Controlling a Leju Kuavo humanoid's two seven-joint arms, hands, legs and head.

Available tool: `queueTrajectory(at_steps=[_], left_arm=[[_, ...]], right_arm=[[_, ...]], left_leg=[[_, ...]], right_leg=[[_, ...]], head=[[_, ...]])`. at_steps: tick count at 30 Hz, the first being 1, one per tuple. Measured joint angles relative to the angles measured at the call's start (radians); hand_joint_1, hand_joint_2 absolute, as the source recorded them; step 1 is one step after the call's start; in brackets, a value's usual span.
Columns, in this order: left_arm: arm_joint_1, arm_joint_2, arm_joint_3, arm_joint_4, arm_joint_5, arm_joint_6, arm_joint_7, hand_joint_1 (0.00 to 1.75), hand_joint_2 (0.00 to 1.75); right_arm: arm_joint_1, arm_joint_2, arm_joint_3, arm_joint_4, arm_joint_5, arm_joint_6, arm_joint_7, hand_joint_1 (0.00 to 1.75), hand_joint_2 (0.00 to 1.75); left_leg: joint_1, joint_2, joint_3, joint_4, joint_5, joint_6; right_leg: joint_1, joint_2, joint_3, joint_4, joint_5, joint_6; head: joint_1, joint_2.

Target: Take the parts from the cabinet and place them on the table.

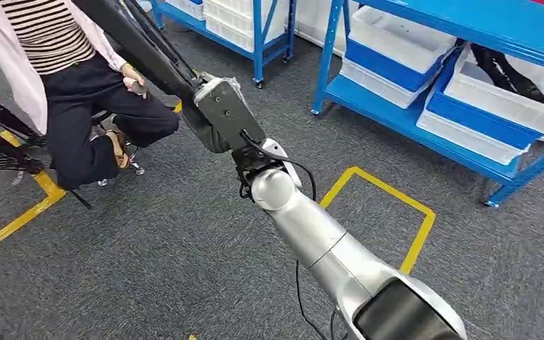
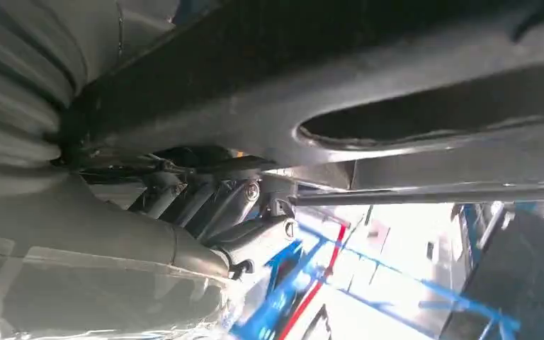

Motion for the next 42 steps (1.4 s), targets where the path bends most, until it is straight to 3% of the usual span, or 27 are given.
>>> queueTrajectory(at_steps=[1,2,5,6,8,9,11,12,14,15,16,17,18,21,22,24,25,28,30,32,33,34,37,38,39,40,42], left_arm=[[0.001,-0.002,0.001,0.0,-0.001,0.0,-0.001,0.0,1.75],[-0.001,-0.002,0.003,0.0,-0.001,0.0,-0.001,0.0,1.75],[0.007,-0.004,0.005,0.001,-0.003,0.001,-0.003,0.0,1.75],[0.01,-0.002,0.006,0.001,-0.003,0.002,-0.004,0.0,1.75],[0.011,-0.002,0.008,0.002,-0.003,0.002,-0.006,0.0,1.75],[0.008,-0.001,0.008,0.002,-0.003,0.002,-0.006,0.0,1.75],[0.007,-0.001,0.009,0.002,-0.003,0.002,-0.006,0.0,1.75],[0.008,-0.001,0.01,0.002,-0.004,0.002,-0.006,0.0,1.75],[0.008,0.0,0.013,0.002,-0.003,0.002,-0.006,0.0,1.75],[0.008,0.002,0.014,0.002,-0.004,0.003,-0.006,0.0,1.75],[0.008,0.002,0.014,0.002,-0.004,0.005,-0.006,0.0,1.75],[0.004,0.0,0.014,0.002,-0.004,0.007,-0.006,0.0,1.75],[0.002,0.0,0.015,0.001,-0.005,0.012,-0.006,0.0,1.75],[0.003,0.002,0.017,0.002,-0.013,0.021,-0.006,0.0,1.75],[0.003,0.001,0.017,0.002,-0.015,0.021,-0.006,0.0,1.75],[0.003,0.001,0.017,0.002,-0.017,0.021,-0.006,0.0,1.75],[0.002,0.001,0.017,0.002,-0.019,0.022,-0.006,0.0,1.75],[0.002,0.001,0.017,0.002,-0.024,0.02,-0.006,0.0,1.75],[0.003,0.001,0.017,0.002,-0.025,0.019,-0.007,0.0,1.75],[0.003,0.001,0.018,0.002,-0.029,0.014,-0.008,0.0,1.75],[0.003,0.001,0.017,0.002,-0.033,0.008,-0.009,0.0,1.75],[0.002,0.002,0.017,0.002,-0.034,0.002,-0.009,0.0,1.75],[0.008,0.002,0.017,0.003,-0.035,-0.001,-0.012,0.0,1.75],[0.01,0.003,0.017,0.003,-0.035,-0.001,-0.013,0.0,1.75],[0.011,0.005,0.017,0.004,-0.035,-0.001,-0.014,0.0,1.75],[0.01,0.004,0.017,0.004,-0.035,-0.001,-0.014,0.0,1.75],[0.007,0.004,0.017,0.004,-0.035,-0.003,-0.013,0.0,1.75]], right_arm=[[-0.005,0.0,0.003,0.001,-0.002,0.0,-0.003,1.75,1.75],[-0.01,0.001,0.005,0.003,-0.003,0.0,-0.007,1.75,1.75],[-0.014,0.003,0.011,0.008,-0.005,0.0,-0.014,1.75,1.75],[-0.014,0.008,0.012,0.008,-0.005,0.0,-0.014,1.75,1.75],[-0.018,0.013,0.013,0.01,-0.006,0.0,-0.015,1.75,1.75],[-0.02,0.011,0.013,0.011,-0.006,0.0,-0.015,1.75,1.75],[-0.018,0.009,0.014,0.016,-0.006,0.0,-0.015,1.75,1.75],[-0.016,0.009,0.014,0.018,-0.006,0.0,-0.014,1.75,1.75],[-0.016,0.009,0.016,0.019,-0.006,0.0,-0.014,1.75,1.75],[-0.017,0.01,0.016,0.019,-0.006,0.002,-0.015,1.75,1.75],[-0.017,0.011,0.017,0.019,-0.007,0.003,-0.015,1.75,1.75],[-0.017,0.013,0.018,0.019,-0.008,0.003,-0.016,1.75,1.75],[-0.019,0.012,0.019,0.018,-0.01,0.005,-0.015,1.75,1.75],[-0.019,0.013,0.024,0.011,-0.011,0.011,-0.016,1.75,1.75],[-0.018,0.015,0.024,0.005,-0.013,0.012,-0.014,1.75,1.75],[-0.02,0.014,0.027,-0.001,-0.013,0.012,-0.014,1.75,1.75],[-0.02,0.012,0.026,-0.006,-0.017,0.012,-0.014,1.75,1.75],[-0.018,0.003,0.026,-0.01,-0.024,0.011,-0.011,1.75,1.75],[-0.017,0.0,0.026,-0.015,-0.026,0.011,-0.011,1.75,1.75],[-0.019,0.002,0.026,-0.025,-0.027,0.007,-0.011,1.75,1.75],[-0.021,0.001,0.025,-0.027,-0.026,0.002,-0.011,1.75,1.75],[-0.023,0.002,0.023,-0.028,-0.026,-0.001,-0.011,1.75,1.75],[-0.023,0.002,0.019,-0.032,-0.026,-0.003,-0.006,1.75,1.75],[-0.024,0.008,0.019,-0.035,-0.026,-0.003,-0.006,1.75,1.75],[-0.024,0.013,0.019,-0.036,-0.025,-0.003,-0.006,1.75,1.75],[-0.027,0.014,0.018,-0.037,-0.025,-0.003,-0.006,1.75,1.75],[-0.029,0.012,0.018,-0.038,-0.025,-0.003,-0.006,1.75,1.75]], left_leg=[[0.004,-0.009,-0.002,0.0,0.001,0.001],[-0.006,-0.022,-0.005,0.004,0.001,0.0],[0.002,-0.044,-0.009,-0.001,0.006,-0.009],[-0.001,-0.047,-0.012,0.001,0.004,-0.014],[-0.006,0.05,-0.038,0.059,-0.039,-0.024],[-0.001,0.074,-0.076,0.136,-0.078,-0.032],[0.006,0.086,-0.148,0.271,-0.128,-0.043],[0.011,0.089,-0.161,0.294,-0.125,-0.047],[0.02,0.096,-0.12,0.21,-0.069,-0.054],[0.023,0.107,-0.069,0.119,-0.028,-0.055],[0.023,0.138,-0.009,0.021,0.005,-0.057],[0.011,0.153,0.002,0.004,-0.009,-0.055],[0.012,0.136,-0.001,-0.003,-0.003,-0.039],[0.007,0.11,-0.002,-0.007,-0.002,-0.021],[0.013,0.102,0.004,-0.013,0.002,-0.011],[0.01,0.095,0.004,-0.013,0.004,-0.008],[0.011,0.088,0.004,-0.013,0.004,0.001],[0.01,0.055,0.004,-0.013,0.003,0.005],[0.01,0.029,0.004,-0.012,0.004,0.005],[0.012,0.003,0.006,-0.012,0.004,0.003],[0.013,-0.007,0.003,-0.011,0.006,0.0],[0.006,-0.019,-0.001,-0.005,0.005,-0.007],[0.016,-0.036,-0.005,-0.014,0.013,-0.024],[0.019,-0.038,-0.009,-0.012,0.011,-0.033],[0.013,0.026,-0.02,0.012,-0.007,-0.035],[0.012,0.059,-0.043,0.061,-0.04,-0.038],[0.016,0.081,-0.1,0.182,-0.099,-0.044]], right_leg=[[0.005,0.041,0.03,-0.073,0.03,-0.008],[0.006,0.056,0.038,-0.094,0.042,-0.023],[0.01,0.029,0.045,-0.096,0.047,-0.032],[0.0,0.017,0.053,-0.109,0.055,-0.041],[-0.004,-0.001,0.06,-0.118,0.057,-0.052],[-0.003,-0.012,0.062,-0.118,0.056,-0.053],[-0.003,-0.036,0.061,-0.117,0.053,-0.056],[-0.003,-0.048,0.061,-0.117,0.053,-0.056],[-0.004,-0.066,0.062,-0.117,0.049,-0.054],[-0.006,-0.074,0.065,-0.117,0.046,-0.05],[-0.006,-0.083,0.068,-0.115,0.041,-0.044],[0.003,-0.088,0.066,-0.114,0.038,-0.039],[0.008,-0.095,0.067,-0.112,0.033,-0.032],[0.01,-0.118,0.076,-0.115,0.028,-0.02],[0.009,-0.106,0.064,-0.107,0.018,-0.012],[0.0,-0.069,0.052,-0.069,-0.002,-0.012],[-0.002,-0.043,0.02,0.0,-0.033,-0.017],[-0.006,-0.025,-0.096,0.224,-0.102,-0.016],[-0.009,-0.022,-0.083,0.176,-0.066,-0.002],[-0.017,-0.005,-0.002,-0.003,0.009,0.013],[-0.025,0.052,0.032,-0.078,0.036,0.015],[-0.024,0.062,0.04,-0.096,0.046,0.008],[-0.016,0.035,0.04,-0.092,0.049,-0.001],[-0.027,0.021,0.045,-0.104,0.058,-0.015],[-0.027,0.01,0.049,-0.107,0.062,-0.022],[-0.025,0.0,0.05,-0.107,0.059,-0.034],[-0.019,-0.019,0.051,-0.107,0.057,-0.038]], head=[[-0.001,0.0],[-0.003,0.0],[0.003,0.0],[0.003,0.0],[-0.006,0.0],[-0.005,0.0],[-0.006,0.0],[-0.005,0.0],[-0.006,0.0],[-0.004,0.0],[-0.006,0.0],[-0.006,0.0],[0.0,0.0],[0.001,0.0],[0.002,0.0],[0.001,0.0],[0.003,0.0],[0.006,0.0],[0.006,0.0],[0.006,0.0],[0.007,0.0],[0.004,0.0],[0.005,0.0],[0.005,0.0],[0.0,0.0],[-0.004,0.0],[-0.004,0.0]])
